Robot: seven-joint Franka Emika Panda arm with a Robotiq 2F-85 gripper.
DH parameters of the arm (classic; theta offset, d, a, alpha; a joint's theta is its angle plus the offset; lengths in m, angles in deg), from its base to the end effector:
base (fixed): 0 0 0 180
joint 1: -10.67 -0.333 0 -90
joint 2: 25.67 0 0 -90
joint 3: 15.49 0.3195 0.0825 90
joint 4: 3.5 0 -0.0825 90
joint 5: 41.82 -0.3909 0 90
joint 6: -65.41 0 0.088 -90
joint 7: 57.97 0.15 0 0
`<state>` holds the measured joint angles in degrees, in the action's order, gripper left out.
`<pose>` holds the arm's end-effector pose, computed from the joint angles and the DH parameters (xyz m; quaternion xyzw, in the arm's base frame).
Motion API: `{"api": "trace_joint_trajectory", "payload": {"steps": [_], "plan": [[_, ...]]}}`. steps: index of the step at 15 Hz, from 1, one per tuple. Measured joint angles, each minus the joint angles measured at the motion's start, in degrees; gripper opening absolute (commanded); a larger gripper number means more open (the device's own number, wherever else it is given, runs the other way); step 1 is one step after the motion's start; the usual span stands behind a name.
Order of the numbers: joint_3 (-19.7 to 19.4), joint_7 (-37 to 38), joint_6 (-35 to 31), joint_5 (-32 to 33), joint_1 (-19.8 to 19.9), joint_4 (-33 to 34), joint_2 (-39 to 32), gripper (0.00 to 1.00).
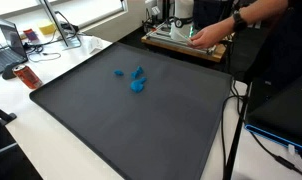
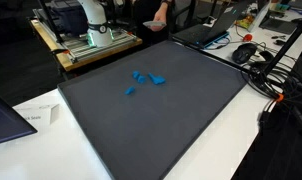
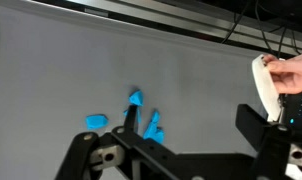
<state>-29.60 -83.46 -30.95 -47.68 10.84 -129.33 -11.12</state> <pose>0.4304 -0.0974 0.4285 -0.9835 -0.0919 0.0989 0.1202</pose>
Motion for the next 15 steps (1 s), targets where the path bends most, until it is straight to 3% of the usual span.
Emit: {"api": "trace_joint_trajectory", "payload": {"steps": [8, 14, 15], "plan": [[0.8, -0.3, 0.0, -0.4, 0.5, 0.0, 0.0, 1.00], [1.1, -4.6, 0.1, -4.1, 0.5, 0.0, 0.0, 1.00], [1.1, -5.5, 0.4, -4.9, 0.5, 0.0, 0.0, 0.82]]}}
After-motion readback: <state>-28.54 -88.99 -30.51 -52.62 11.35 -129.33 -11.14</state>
